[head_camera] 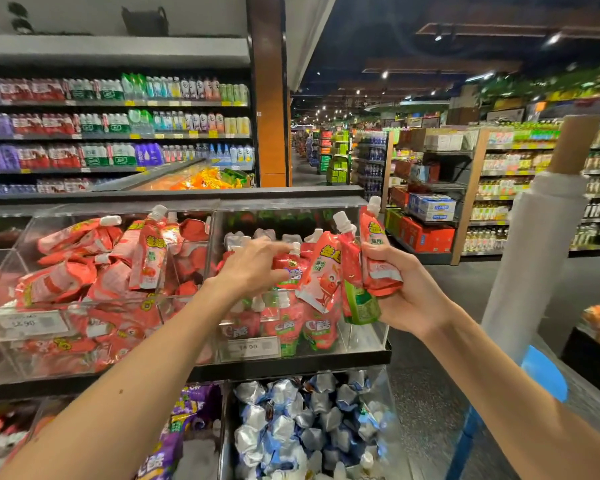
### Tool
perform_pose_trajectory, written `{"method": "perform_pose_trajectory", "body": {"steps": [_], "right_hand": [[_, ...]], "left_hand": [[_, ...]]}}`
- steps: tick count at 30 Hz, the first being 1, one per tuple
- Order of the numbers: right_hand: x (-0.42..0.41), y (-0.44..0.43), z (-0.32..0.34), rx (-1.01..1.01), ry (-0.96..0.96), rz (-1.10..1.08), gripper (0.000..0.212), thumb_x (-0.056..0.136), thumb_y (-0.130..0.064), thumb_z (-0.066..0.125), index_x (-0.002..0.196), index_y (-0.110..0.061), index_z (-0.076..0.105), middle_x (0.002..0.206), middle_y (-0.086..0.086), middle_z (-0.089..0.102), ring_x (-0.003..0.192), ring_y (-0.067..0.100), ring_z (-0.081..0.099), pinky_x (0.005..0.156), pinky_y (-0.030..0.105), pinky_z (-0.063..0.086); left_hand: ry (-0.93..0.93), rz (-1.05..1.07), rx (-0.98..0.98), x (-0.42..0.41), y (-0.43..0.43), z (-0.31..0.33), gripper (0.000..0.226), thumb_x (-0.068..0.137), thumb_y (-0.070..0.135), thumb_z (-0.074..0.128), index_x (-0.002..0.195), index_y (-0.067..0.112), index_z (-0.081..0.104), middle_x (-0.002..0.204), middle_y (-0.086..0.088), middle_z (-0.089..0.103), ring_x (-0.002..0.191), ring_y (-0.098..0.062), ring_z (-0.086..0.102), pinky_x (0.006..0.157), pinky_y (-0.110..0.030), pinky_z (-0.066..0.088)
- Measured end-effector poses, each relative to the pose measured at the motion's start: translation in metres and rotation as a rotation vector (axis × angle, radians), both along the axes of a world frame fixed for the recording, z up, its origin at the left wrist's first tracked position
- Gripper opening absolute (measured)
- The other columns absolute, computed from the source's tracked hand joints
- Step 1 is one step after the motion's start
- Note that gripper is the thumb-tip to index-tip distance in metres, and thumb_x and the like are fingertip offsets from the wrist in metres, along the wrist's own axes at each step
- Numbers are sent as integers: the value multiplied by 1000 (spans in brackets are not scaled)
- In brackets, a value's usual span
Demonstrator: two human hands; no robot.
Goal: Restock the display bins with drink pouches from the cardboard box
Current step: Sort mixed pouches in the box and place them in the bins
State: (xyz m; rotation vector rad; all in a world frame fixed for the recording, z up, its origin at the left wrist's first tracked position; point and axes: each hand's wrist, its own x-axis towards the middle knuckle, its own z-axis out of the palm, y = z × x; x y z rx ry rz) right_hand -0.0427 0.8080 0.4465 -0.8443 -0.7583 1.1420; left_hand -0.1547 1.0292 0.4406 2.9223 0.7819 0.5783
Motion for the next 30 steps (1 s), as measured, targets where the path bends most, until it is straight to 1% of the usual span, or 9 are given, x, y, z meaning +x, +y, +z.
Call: {"method": "perform_pose_trajectory", "body": {"steps": [6,9,13,16,20,23,25,27,30], "right_hand": [[-5,14,2,-32,-7,-5,73,63,-25,90,129,-14,62,145,20,50,139,38,41,117,55,28],[-7,17,4,-22,-33,1,72,62,-26,90,129,-13,64,130,18,62,123,36,57,113,57,35],[-8,21,3,-32,-40,36,55,63,-29,90,113,-15,74,120,16,68,112,32,65,104,51,47],[-5,25,3,-75,17,22,60,59,-31,91,114,-15,73,124,14,67,118,33,62,107,51,43],[-1,26,0,-90,72,-48,71,59,-30,91,123,-16,64,124,13,66,115,31,61,108,51,41],[-8,24,3,-60,73,-47,34,81,-27,75,112,-13,67,108,12,72,96,25,70,90,41,57],[-17,26,6,-50,53,-67,20,89,-21,65,107,-10,66,95,12,75,80,18,73,75,32,62],[-35,35,6,-101,-37,-37,49,81,-22,75,125,-5,63,120,17,70,99,24,70,95,38,56],[-72,59,4,-108,-110,-23,54,80,-20,71,130,-3,59,118,17,70,102,28,71,88,44,59]], "left_hand": [[196,118,164,-8,-7,13,26,96,36,59,82,15,63,97,-8,65,95,-29,62,71,-37,45],[-58,-92,-215,-21,-17,25,39,100,40,55,67,20,61,70,1,61,69,-16,60,66,-33,46],[-115,-409,-875,-42,-47,35,25,98,47,55,104,26,67,77,15,69,67,0,61,66,-20,52],[-65,-414,-939,-45,-48,25,51,87,27,76,133,30,54,108,3,71,90,-9,71,78,-26,58],[-210,-398,-956,-51,-44,12,67,82,9,80,139,23,47,93,7,73,85,-11,73,77,-33,61],[-290,-370,-955,-66,-43,5,78,82,5,79,142,30,35,99,3,67,77,1,71,68,-18,56],[-358,-374,-980,-79,-43,1,80,81,7,80,142,31,34,111,-7,68,91,-11,73,79,-34,61],[-491,-356,-1042,-95,-43,0,75,82,7,79,138,35,36,113,-14,71,96,-32,73,84,-53,59],[-691,-337,-1058,-127,-38,-1,56,89,4,70,130,31,42,101,-10,74,85,-28,72,65,-42,61]]}}
